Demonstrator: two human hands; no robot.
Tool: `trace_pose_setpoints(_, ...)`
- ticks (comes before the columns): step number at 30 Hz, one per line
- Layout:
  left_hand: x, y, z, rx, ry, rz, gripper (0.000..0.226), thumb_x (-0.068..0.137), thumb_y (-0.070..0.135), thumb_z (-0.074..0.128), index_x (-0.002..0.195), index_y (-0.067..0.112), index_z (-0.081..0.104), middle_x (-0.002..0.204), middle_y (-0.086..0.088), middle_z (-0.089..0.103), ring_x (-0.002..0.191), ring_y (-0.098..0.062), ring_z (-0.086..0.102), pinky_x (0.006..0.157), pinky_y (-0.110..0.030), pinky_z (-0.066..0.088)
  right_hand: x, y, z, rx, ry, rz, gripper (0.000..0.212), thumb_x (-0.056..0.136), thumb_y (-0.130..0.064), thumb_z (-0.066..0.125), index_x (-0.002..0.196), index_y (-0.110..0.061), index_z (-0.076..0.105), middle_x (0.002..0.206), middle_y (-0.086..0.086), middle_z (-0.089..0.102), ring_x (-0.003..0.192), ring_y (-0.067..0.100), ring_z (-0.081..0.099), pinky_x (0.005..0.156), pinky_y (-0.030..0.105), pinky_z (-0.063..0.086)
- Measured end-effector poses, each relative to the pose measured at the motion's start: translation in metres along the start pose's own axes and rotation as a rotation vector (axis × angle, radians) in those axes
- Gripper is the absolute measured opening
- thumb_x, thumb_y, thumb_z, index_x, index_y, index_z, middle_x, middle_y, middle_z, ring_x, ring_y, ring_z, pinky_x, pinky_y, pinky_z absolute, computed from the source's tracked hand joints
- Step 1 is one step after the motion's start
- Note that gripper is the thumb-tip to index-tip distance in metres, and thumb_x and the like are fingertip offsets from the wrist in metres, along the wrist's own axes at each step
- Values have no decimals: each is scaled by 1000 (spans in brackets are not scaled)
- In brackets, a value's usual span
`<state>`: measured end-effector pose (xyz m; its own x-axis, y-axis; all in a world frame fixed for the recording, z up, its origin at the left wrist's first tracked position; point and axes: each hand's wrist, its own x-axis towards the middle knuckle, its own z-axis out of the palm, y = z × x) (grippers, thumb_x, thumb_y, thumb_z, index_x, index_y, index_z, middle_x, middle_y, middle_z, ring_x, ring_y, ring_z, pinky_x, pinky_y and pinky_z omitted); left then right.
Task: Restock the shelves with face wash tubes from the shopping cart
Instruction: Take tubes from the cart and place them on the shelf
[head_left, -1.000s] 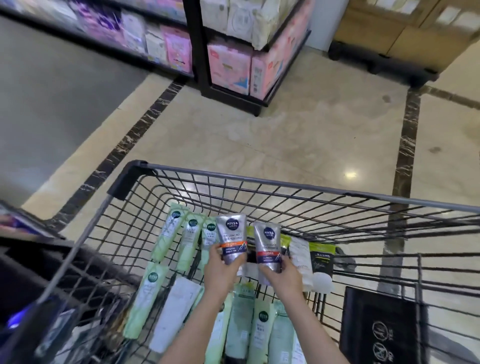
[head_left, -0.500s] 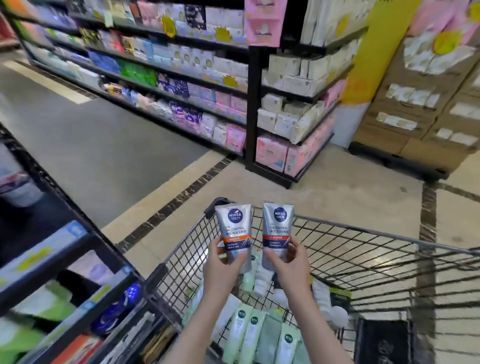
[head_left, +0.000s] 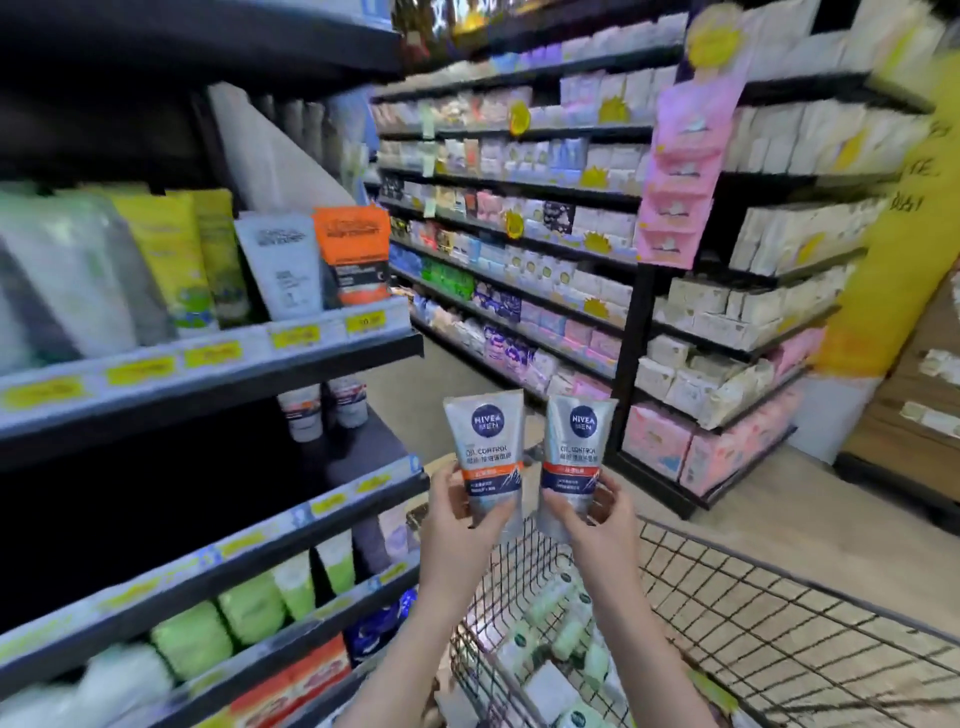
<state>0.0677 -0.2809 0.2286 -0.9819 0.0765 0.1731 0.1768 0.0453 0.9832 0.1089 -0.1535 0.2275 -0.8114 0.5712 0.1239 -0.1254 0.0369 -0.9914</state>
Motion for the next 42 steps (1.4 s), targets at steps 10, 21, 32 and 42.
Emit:
trace_pose_setpoints(10, -8, 14, -61, 75, 249, 71, 48, 76, 11, 75, 107, 32, 44, 90, 15, 60, 82, -3, 59, 66, -10, 46, -7, -14, 56, 5, -236, -36, 45, 75, -14, 76, 107, -26, 47, 102, -4, 62, 92, 10, 59, 77, 23, 47)
trace_pose_setpoints(21, -19, -11, -62, 135, 401, -72, 50, 78, 23, 73, 113, 32, 39, 102, 12, 56, 103, -14, 56, 93, -38, 48, 6, 5, 54, -19, -425, 53, 50, 76, -15, 76, 115, -20, 45, 102, -3, 60, 88, 6, 58, 67, 18, 45)
trace_pose_setpoints(32, 27, -39, -89, 181, 479, -84, 41, 79, 25, 72, 112, 24, 48, 101, 1, 62, 91, -16, 61, 80, -32, 50, 41, 32, 94, -66, -448, 77, 50, 73, -19, 78, 113, -23, 48, 101, -6, 61, 90, 9, 60, 86, 36, 52)
trace_pose_setpoints(42, 102, -55, -137, 273, 525, -80, 54, 78, 30, 73, 123, 16, 47, 95, 1, 59, 91, -21, 62, 86, -42, 51, 96, 40, 170, -126, -411, 27, 52, 75, -23, 77, 116, -26, 44, 98, -8, 58, 85, 2, 57, 69, 20, 46)
